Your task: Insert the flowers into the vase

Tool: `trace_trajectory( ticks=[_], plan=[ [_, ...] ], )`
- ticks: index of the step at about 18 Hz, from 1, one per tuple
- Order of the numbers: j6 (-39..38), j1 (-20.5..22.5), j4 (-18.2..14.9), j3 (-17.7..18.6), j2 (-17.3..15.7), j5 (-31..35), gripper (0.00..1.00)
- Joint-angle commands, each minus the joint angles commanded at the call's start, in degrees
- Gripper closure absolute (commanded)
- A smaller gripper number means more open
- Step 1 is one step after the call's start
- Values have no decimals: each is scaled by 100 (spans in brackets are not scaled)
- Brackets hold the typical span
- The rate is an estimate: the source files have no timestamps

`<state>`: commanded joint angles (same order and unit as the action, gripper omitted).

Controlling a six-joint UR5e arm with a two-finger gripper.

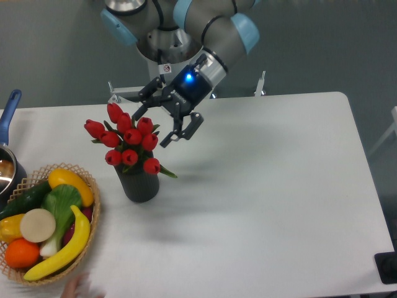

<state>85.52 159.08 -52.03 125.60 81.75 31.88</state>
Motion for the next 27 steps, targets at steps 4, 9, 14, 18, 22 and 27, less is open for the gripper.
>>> trace_trajectory(
  ticks=[4, 9, 14, 18, 22, 27],
  plan=[
    [26, 334, -9, -88, -291, 722, 0],
    [9, 589, -9, -430, -397, 1696, 0],
    [26, 563, -26, -817, -168, 2840, 0],
    [-9, 528, -438, -1195, 165, 3823, 0],
    [-9, 466, -544, -1344, 350, 4072, 0],
    [35, 405, -1545, -2108, 657, 4361, 0]
  ],
)
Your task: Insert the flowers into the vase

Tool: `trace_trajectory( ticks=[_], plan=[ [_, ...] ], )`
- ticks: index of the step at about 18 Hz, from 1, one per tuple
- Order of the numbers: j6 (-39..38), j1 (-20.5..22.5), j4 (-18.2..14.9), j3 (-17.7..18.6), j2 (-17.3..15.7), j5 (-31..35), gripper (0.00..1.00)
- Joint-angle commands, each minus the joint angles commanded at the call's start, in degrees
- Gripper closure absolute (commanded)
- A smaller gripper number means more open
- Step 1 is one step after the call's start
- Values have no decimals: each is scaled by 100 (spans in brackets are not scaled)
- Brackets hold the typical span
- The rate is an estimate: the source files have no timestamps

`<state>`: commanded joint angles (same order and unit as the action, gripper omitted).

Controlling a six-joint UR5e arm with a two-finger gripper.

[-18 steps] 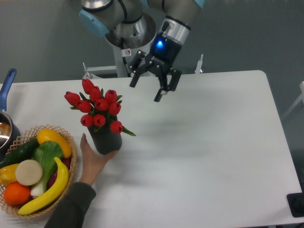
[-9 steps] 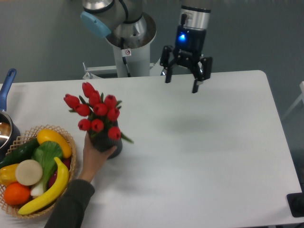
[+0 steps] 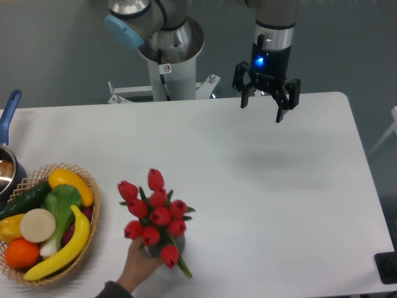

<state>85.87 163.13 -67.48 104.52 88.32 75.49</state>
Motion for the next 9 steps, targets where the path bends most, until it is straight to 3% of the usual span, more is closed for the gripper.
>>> trace_trajectory(
  ticks=[9],
  plan=[
    [114, -194, -1416, -941, 370, 879, 0]
  ],
)
